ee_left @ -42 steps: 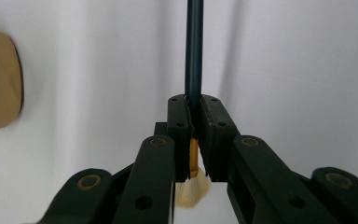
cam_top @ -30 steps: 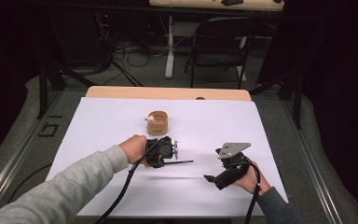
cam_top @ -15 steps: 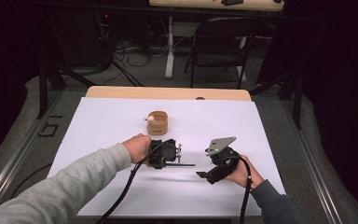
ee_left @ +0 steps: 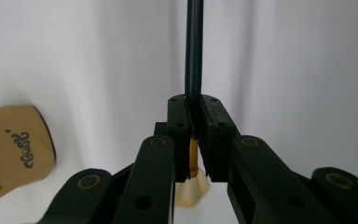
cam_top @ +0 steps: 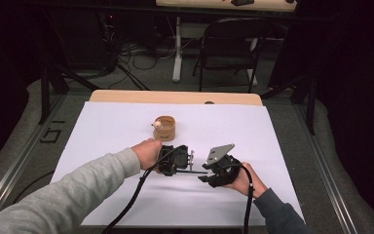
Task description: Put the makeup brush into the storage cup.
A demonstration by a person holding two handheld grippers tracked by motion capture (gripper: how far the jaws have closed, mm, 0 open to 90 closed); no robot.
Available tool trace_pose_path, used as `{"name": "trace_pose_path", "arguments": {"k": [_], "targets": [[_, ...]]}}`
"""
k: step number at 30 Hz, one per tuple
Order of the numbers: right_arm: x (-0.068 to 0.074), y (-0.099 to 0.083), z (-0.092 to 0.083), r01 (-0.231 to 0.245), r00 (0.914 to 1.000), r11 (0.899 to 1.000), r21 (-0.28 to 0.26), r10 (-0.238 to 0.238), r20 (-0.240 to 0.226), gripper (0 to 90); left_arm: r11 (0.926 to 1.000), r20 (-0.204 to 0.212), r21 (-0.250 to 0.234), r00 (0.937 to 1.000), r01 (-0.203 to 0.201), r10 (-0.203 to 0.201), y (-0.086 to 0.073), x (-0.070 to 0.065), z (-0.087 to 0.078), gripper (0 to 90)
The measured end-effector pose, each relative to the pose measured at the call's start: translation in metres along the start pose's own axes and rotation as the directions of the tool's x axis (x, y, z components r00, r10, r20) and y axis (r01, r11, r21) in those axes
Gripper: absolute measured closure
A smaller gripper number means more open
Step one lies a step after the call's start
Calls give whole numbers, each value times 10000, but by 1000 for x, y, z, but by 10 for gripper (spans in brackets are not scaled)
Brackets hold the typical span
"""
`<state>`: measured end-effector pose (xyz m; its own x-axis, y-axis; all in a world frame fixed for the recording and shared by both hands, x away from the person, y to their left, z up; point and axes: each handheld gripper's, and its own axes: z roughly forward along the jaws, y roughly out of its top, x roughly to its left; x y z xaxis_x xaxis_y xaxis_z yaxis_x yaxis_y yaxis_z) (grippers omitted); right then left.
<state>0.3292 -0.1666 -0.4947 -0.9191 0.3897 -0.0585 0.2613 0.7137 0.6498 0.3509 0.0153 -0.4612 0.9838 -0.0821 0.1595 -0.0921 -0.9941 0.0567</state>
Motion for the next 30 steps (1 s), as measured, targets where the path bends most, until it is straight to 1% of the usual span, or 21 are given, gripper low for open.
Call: {"name": "trace_pose_path", "arguments": {"k": [1, 2, 3, 4, 6, 7, 10, 11, 12, 13, 14, 15, 16, 17, 20, 22, 23, 25, 28, 29, 30], "targets": [[0, 0, 1, 18, 10000, 10000, 24, -18, -1, 582, 10000, -65, 20, 10000, -75, 75, 1, 0, -1, 834], [1, 1, 1, -40, 10000, 10000, -70, 39, -62, 597, 10000, -53, 7, 9999, -88, 88, 1, -1, -1, 834], [1, 1, 2, -11, 10000, 9999, -129, 10, -59, 611, 9999, -4, -35, 9999, -106, 106, 2, -1, -1, 834], [2, 2, 3, 28, 10000, 9999, -157, -29, -74, 636, 9999, -54, -20, 9998, -170, 170, 2, -2, -1, 834], [3, 2, 4, 5, 10000, 9999, -145, -6, -92, 668, 9998, -69, 1, 9998, -209, 209, 3, -3, -1, 834], [3, 3, 4, 105, 9998, 9998, -147, -107, -137, 681, 9997, -74, 18, 9997, -235, 235, 4, -3, -1, 834], [4, 3, 5, 91, 9997, 9999, -113, -93, -212, 719, 9992, -157, 50, 9991, -398, 399, 6, -4, -2, 834], [4, 3, 5, 168, 9996, 9998, -132, -171, -224, 729, 9987, -192, 100, 9986, -495, 497, 6, -5, -2, 834], [5, 2, 5, 78, 9997, 9999, -93, -80, -215, 739, 9987, -216, 131, 9985, -497, 500, 6, -5, -2, 834], [4, 2, 6, 125, 9996, 9999, -102, -127, -266, 745, 9986, -197, 174, 9985, -508, 511, 7, -5, -1, 834], [5, 2, 7, 60, 9996, 10000, -20, -61, -276, 752, 9987, -208, 168, 9986, -486, 490, 7, -5, -1, 834], [5, 2, 7, 97, 9995, 9999, -25, -98, -285, 756, 9987, -179, 204, 9987, -473, 476, 7, -4, -1, 834], [4, 2, 8, 167, 9993, 9998, -48, -169, -334, 758, 9986, -236, 203, 9985, -498, 503, 7, -5, -2, 834], [5, 2, 9, 65, 9994, 10000, -4, -65, -329, 758, 9986, -242, 200, 9985, -491, 496, 7, -5, -2, 834], [4, 2, 10, 307, 9990, 9995, -41, -308, -334, 779, 9981, -214, 208, 9981, -576, 580, 8, -5, -3, 834], [5, 2, 9, 151, 9994, 9999, -50, -152, -325, 796, 9978, -295, 207, 9975, -636, 642, 8, -6, -3, 834], [5, 2, 9, 187, 9992, 9998, -65, -189, -352, 801, 9972, -310, 226, 9970, -707, 714, 8, -6, -3, 834], [5, 2, 10, 434, 9983, 9990, -49, -436, -398, 811, 9965, -283, 279, 9964, -793, 801, 9, -6, -2, 833], [6, 2, 11, 574, 9971, 9983, -56, -576, -507, 833, 9959, -298, 370, 9961, -823, 834, 9, -6, -1, 828], [8, 1, 10, 506, 9969, 9987, 9, -505, -599, 842, 9957, -318, 376, 9958, -844, 856, 9, -5, -1, 823], [7, 1, 11, 751, 9949, 9972, -69, -754, -670, 846, 9958, -295, 375, 9960, -835, 846, 9, -5, -1, 820]]}}
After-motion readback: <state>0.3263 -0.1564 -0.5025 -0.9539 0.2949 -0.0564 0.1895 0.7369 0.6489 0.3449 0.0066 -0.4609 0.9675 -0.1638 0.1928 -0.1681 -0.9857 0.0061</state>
